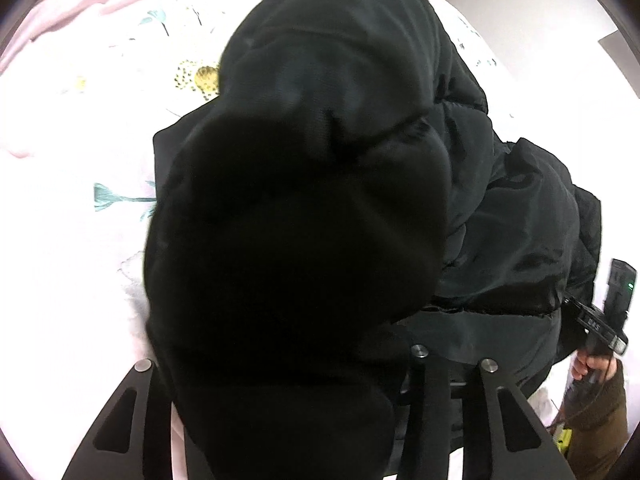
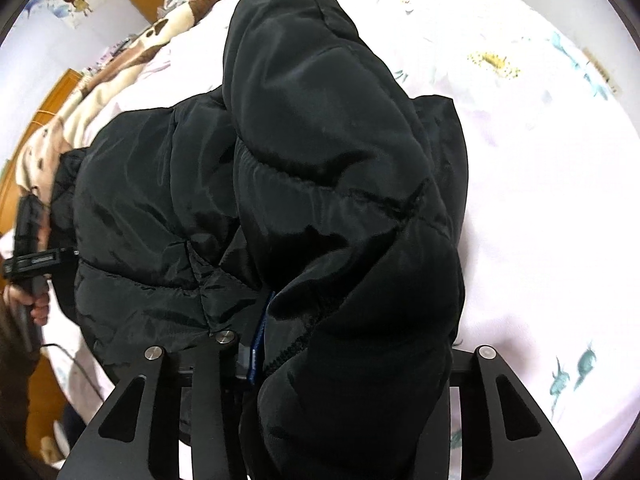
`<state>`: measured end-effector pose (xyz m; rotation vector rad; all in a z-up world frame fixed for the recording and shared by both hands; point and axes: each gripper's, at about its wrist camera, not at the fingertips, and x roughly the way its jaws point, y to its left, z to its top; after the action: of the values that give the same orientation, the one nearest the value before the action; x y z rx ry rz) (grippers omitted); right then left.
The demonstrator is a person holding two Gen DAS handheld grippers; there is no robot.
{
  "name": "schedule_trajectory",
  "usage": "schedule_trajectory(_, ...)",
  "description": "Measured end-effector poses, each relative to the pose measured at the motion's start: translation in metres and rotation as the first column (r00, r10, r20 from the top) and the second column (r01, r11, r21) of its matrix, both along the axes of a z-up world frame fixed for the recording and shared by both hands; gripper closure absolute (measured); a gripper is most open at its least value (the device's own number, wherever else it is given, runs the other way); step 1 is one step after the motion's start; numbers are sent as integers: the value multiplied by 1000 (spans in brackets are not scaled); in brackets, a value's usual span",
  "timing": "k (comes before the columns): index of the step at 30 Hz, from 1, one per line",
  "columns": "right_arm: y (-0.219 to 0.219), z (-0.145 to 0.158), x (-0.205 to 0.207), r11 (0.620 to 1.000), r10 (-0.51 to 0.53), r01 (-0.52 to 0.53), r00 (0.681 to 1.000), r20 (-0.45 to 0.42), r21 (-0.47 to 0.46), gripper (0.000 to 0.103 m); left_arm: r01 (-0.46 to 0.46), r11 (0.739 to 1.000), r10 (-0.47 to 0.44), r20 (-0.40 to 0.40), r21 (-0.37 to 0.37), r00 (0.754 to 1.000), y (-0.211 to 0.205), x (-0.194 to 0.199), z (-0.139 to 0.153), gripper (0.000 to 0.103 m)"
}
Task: Fold large clothes
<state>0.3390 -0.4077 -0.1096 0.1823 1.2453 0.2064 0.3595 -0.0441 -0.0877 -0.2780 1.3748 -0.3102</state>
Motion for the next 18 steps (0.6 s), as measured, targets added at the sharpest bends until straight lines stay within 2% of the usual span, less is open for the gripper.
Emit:
schedule_trajectory(6, 14, 8, -2, 996, -28, 31, 999, 36, -81, 65, -18, 998, 16, 35, 54, 999, -18, -16, 23, 61)
schedule_trajectory(18, 47, 41, -7, 995, -30, 37, 996, 86, -90, 68, -46, 999, 44, 59, 19, 997, -11, -42, 68, 65)
